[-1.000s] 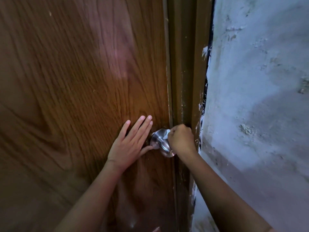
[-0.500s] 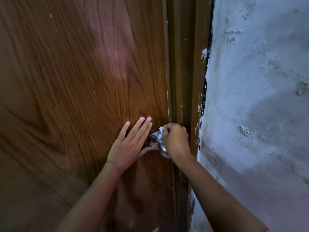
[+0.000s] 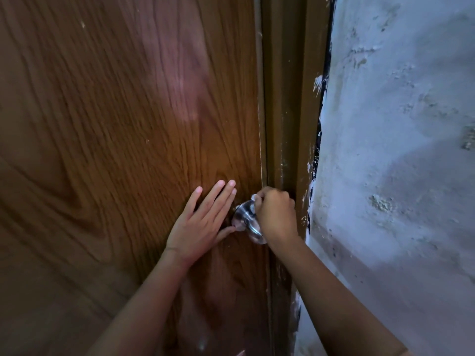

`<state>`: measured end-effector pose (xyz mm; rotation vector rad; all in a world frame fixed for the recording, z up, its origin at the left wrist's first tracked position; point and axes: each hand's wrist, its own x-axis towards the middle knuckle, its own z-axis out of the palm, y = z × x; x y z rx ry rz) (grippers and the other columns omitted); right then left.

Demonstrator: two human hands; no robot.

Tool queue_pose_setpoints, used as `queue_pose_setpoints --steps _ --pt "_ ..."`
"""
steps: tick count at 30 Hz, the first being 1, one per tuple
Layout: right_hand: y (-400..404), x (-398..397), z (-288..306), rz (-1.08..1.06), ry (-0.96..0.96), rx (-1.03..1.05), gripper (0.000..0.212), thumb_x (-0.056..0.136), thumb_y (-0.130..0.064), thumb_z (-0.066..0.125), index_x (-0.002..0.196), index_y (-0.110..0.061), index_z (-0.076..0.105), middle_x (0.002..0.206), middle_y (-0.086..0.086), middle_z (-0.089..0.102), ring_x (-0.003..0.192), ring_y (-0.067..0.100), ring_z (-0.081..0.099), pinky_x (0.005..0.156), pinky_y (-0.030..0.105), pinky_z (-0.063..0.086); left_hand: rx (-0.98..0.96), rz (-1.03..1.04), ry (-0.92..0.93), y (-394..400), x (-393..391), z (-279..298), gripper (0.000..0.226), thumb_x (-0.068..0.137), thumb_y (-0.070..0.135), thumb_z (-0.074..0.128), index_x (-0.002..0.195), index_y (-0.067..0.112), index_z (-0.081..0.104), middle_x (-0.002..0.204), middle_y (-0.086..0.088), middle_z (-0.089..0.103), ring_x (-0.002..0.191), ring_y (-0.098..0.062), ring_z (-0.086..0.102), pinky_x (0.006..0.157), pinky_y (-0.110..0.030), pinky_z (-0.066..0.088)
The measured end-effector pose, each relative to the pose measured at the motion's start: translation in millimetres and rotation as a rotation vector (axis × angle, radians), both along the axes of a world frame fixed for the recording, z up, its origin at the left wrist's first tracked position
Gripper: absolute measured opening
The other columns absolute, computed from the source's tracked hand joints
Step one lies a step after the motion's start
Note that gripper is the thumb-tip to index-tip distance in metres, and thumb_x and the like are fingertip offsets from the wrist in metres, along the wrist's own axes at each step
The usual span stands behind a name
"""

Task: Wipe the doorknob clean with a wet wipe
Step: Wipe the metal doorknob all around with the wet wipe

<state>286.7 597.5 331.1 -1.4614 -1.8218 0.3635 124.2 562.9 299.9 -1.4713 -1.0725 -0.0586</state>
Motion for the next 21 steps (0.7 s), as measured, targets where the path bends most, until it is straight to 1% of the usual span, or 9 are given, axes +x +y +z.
queue_pose_setpoints --steps 3,7,9,12,14,16,17,19,21 --pt "1.1 5.2 1.3 -0.039 -0.107 -0.059 0.014 0.089 -0.009 0.051 0.093 -0.003 0.063 0.094 0.020 0.067 0.087 0.037 0.060 0.071 0.037 0.048 0.006 0.003 0.008 -0.3 -0.6 -0.2 0.075 0.090 0.061 0.022 0.143 0.009 0.025 0.150 0.000 0.024 0.137 -0.018 0.023 0.111 -0.043 0.016" --pt "-0.5 8.2 3.4 -0.039 -0.052 -0.078 0.017 0.090 -0.013 0.051 0.093 -0.004 0.065 0.094 0.019 0.068 0.086 0.036 0.062 0.076 0.042 0.053 0.003 -0.023 -0.012 -3.4 0.4 2.7 0.070 0.090 0.059 0.024 0.141 0.011 0.032 0.148 0.001 0.029 0.136 -0.017 0.030 0.108 -0.038 0.023" --pt "-0.9 10.0 4.9 -0.021 0.026 -0.050 0.019 0.090 -0.016 0.051 0.094 -0.004 0.065 0.095 0.018 0.069 0.086 0.035 0.062 0.077 0.043 0.053 -0.010 -0.111 -0.086 -6.4 3.1 4.8 0.064 0.092 0.055 0.026 0.136 0.012 0.042 0.143 0.000 0.041 0.132 -0.018 0.041 0.103 -0.035 0.028" --pt "-3.5 8.1 6.3 0.093 0.169 -0.007 0.013 0.087 -0.015 0.056 0.091 -0.010 0.068 0.094 0.010 0.071 0.083 0.025 0.064 0.075 0.034 0.052 -0.020 -0.263 -0.262 -11.6 12.9 1.6 0.051 0.090 0.047 0.039 0.122 0.013 0.059 0.125 -0.003 0.062 0.115 -0.020 0.058 0.089 -0.032 0.036" --pt "-6.1 2.8 2.7 0.178 0.245 -0.036 0.009 0.084 -0.015 0.061 0.085 -0.015 0.070 0.086 0.005 0.071 0.072 0.016 0.064 0.065 0.026 0.051 -0.024 -0.294 -0.428 -14.4 21.1 -1.0 0.046 0.086 0.044 0.047 0.113 0.012 0.065 0.110 -0.003 0.069 0.096 -0.019 0.064 0.077 -0.029 0.036" --pt "-11.3 -1.1 -1.0 0.248 0.312 -0.078 0.007 0.082 -0.016 0.064 0.081 -0.020 0.070 0.075 0.002 0.067 0.058 0.007 0.061 0.048 0.018 0.048 -0.055 -0.290 -0.569 -15.7 29.6 -1.4 0.040 0.084 0.038 0.051 0.109 0.011 0.066 0.100 -0.002 0.071 0.082 -0.017 0.064 0.069 -0.027 0.036" --pt "-12.7 -1.8 -3.1 0.271 0.321 -0.070 0.008 0.081 -0.015 0.065 0.083 -0.020 0.071 0.073 0.000 0.065 0.061 0.008 0.062 0.050 0.020 0.050 -0.068 -0.291 -0.612 -15.4 33.2 -0.8 0.036 0.083 0.035 0.052 0.107 0.012 0.067 0.097 -0.001 0.071 0.079 -0.017 0.064 0.067 -0.026 0.035" --pt "-13.0 -2.0 -5.9 0.271 0.248 0.025 0.011 0.081 -0.014 0.065 0.088 -0.018 0.071 0.078 -0.004 0.064 0.085 0.019 0.061 0.075 0.035 0.050 -0.086 -0.295 -0.680 -14.3 37.9 0.4 0.029 0.083 0.029 0.053 0.101 0.013 0.068 0.093 0.000 0.071 0.075 -0.017 0.064 0.066 -0.026 0.034" --pt "-11.6 -0.3 -4.8 0.290 0.176 0.064 0.013 0.082 -0.016 0.062 0.092 -0.019 0.071 0.092 0.002 0.068 0.102 0.023 0.053 0.090 0.040 0.035 -0.088 -0.286 -0.734 -12.7 41.0 1.3 0.027 0.083 0.027 0.053 0.098 0.012 0.068 0.090 0.000 0.071 0.073 -0.017 0.063 0.065 -0.027 0.032"
